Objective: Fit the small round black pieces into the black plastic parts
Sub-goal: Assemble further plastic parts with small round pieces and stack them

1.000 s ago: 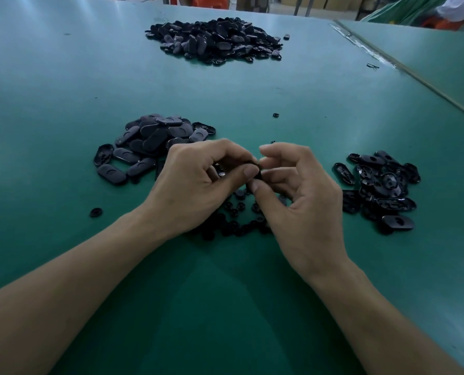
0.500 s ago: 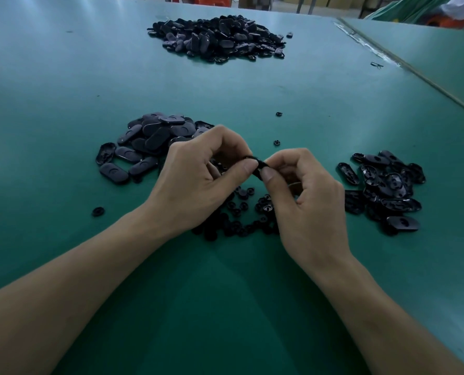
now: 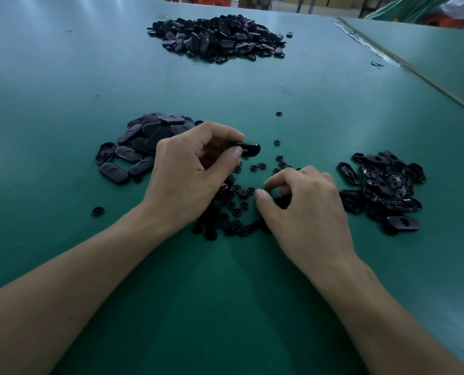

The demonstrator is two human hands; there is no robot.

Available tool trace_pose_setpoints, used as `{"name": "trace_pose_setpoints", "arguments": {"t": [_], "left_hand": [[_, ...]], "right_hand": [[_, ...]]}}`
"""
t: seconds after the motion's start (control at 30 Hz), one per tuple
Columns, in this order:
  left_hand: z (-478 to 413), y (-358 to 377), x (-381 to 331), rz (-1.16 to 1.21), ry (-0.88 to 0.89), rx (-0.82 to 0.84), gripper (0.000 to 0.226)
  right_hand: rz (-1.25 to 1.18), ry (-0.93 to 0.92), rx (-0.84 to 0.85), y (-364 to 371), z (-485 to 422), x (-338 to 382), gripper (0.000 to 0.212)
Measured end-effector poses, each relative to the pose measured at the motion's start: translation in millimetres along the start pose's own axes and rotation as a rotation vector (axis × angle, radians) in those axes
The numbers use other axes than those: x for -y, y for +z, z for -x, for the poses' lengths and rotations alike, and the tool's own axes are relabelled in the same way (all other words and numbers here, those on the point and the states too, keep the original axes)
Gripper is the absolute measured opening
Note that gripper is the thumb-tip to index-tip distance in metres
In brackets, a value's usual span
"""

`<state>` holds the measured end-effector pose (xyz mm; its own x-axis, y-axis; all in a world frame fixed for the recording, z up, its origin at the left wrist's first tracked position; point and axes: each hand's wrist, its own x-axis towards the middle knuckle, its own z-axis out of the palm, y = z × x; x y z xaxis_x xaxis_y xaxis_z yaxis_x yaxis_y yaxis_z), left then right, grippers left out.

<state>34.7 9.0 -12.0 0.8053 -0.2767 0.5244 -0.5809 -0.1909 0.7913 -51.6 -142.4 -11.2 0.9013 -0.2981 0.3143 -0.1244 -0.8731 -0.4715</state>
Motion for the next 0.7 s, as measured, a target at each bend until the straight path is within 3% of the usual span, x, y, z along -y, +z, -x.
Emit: {"name": "trace_pose_setpoints", "arguments": {"t": [0.17,0.37,0.7], "left_hand": [[-0.1,1.3,-2.3,-0.005,-0.011,0.03,0.015],[-1.2,0.0,-2.7,0.014,-0.038,0.031,0.016],[-0.6,0.8,-3.3,-0.014,-0.039,0.044,0.015]], "right_hand": [[-0.033,-0.004,0.006,-0.4,-1.0,0.9,0.013],[-0.006,0.054,-0.015,-4.7,-0.7,0.4,0.028],[-0.045,0.047,0.024,-0.6,-2.0,-1.7,0.01]]}}
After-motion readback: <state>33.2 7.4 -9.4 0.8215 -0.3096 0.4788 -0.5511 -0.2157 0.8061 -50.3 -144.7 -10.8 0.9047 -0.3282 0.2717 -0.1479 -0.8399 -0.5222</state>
